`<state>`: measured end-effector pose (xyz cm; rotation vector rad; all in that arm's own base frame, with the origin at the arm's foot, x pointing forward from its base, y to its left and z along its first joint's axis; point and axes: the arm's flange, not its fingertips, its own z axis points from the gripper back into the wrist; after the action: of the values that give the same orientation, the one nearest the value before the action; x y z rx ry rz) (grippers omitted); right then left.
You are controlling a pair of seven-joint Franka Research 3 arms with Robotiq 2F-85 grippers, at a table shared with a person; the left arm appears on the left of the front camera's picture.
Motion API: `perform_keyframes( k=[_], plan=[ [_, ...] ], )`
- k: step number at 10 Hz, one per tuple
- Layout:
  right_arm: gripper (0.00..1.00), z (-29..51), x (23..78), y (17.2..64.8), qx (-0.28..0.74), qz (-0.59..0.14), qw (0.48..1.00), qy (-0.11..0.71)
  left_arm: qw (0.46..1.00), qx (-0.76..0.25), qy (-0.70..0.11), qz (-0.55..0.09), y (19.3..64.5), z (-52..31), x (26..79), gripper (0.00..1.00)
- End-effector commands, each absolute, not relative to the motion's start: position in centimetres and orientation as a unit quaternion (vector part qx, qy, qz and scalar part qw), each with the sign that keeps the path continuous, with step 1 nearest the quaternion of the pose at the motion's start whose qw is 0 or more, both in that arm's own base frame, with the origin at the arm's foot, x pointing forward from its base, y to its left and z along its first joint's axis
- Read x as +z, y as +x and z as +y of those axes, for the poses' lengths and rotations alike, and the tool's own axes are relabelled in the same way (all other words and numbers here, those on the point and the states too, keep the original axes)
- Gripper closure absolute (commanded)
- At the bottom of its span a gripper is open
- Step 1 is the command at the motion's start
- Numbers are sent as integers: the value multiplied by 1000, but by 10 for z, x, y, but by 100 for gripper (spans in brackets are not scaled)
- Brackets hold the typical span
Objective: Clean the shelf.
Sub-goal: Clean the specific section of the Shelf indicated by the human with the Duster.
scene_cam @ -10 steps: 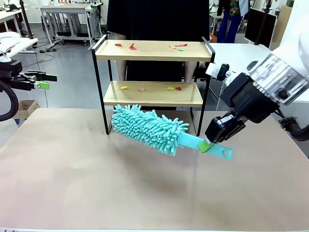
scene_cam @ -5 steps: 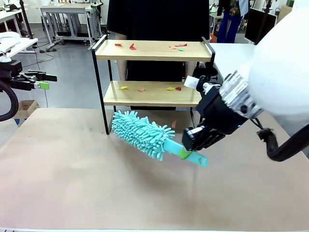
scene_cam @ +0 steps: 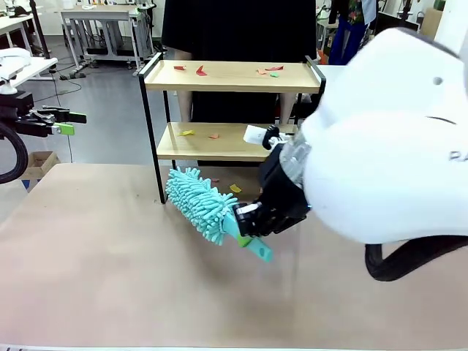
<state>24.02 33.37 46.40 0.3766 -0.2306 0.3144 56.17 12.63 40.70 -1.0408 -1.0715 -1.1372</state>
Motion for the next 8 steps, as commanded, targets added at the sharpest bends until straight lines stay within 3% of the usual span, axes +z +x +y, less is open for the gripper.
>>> perform_keyframes(
  k=[1, 8],
  plan=[
    [87, 364, 473, 258, 113, -129, 972, 161, 589, -491, -445, -463, 561, 126, 409, 0],
    [87, 434, 464, 293, 73, -169, 977, 108, 589, -491, -445, -463, 561, 126, 409, 0]
  ],
)
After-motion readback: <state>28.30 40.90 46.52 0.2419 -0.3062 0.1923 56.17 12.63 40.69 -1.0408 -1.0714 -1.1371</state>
